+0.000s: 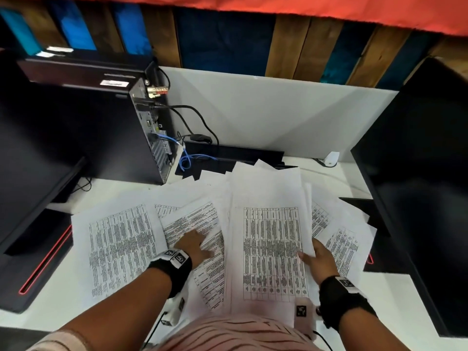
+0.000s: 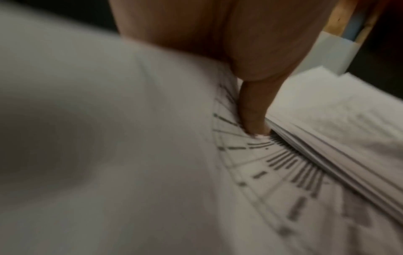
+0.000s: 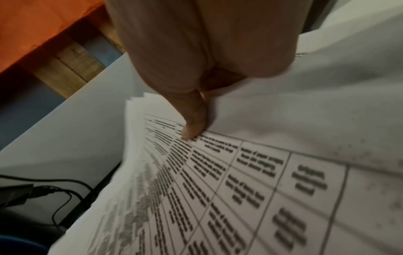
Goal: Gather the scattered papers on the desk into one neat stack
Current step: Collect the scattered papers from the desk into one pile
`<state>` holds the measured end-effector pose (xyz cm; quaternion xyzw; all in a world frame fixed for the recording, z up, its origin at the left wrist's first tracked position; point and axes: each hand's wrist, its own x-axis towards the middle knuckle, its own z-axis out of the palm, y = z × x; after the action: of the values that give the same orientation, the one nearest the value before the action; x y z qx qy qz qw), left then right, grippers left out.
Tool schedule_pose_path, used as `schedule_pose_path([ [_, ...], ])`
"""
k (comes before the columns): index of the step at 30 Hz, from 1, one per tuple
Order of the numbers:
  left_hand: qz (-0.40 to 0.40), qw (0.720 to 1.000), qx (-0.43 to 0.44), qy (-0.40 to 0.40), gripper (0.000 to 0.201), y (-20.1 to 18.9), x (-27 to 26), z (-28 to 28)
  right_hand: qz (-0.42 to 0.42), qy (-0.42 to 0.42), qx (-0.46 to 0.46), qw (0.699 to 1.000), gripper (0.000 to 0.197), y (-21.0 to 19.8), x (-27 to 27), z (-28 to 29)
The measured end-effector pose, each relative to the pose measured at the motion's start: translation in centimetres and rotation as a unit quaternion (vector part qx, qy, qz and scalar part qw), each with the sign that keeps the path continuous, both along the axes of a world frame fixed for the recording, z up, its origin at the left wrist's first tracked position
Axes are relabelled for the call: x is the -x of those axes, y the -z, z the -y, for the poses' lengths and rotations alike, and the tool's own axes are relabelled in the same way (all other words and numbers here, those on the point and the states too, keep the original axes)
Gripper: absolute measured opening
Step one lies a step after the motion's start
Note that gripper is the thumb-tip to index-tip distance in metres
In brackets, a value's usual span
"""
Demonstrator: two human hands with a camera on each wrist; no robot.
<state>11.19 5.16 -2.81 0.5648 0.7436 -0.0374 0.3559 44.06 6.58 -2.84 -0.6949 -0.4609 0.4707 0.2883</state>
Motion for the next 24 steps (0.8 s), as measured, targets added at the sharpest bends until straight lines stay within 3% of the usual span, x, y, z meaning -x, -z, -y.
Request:
schedule_pose_path([
  [3, 0.083, 0.992, -0.026, -0.097, 0.059, 0.0, -0.4, -0.4, 0.008, -0.004, -0.025, 1.0, 0.069, 0.2, -0.4, 0.2],
  [8, 0.121, 0.962, -0.029, -0.243, 0.057, -0.8, 1.0, -1.1, 0.01, 0.017, -0.007, 1.0, 0.07, 1.2, -1.3, 0.2],
  [11, 0.187, 0.944, -0.03, -0.271, 0.046, -0.9, -0.1, -1.0, 0.013, 0.027, 0.013, 0.999, 0.062, 2.0, -1.5, 0.0],
  [15, 0.297, 0.909, 0.036, -0.289, 0.067, -0.8, -4.3, -0.3, 0.025, -0.007, 0.027, 0.999, 0.053, 2.1, -0.6, -0.1],
  [17, 0.326, 0.895, 0.055, -0.298, 0.062, -0.4, -5.8, 0.0, 0.037, -0.004, 0.026, 0.999, 0.05, 2.0, -0.5, 0.0],
  [20, 0.241, 0.924, -0.019, -0.297, 0.032, -0.7, -5.7, 0.0, 0.051, 0.013, 0.03, 0.998, 0.044, 1.6, -1.1, 0.4],
  [24, 0.173, 0.918, -0.111, -0.338, 0.042, -0.5, -3.8, 0.3, 0.026, 0.029, 0.047, 0.998, 0.033, 1.3, -1.3, 1.1],
])
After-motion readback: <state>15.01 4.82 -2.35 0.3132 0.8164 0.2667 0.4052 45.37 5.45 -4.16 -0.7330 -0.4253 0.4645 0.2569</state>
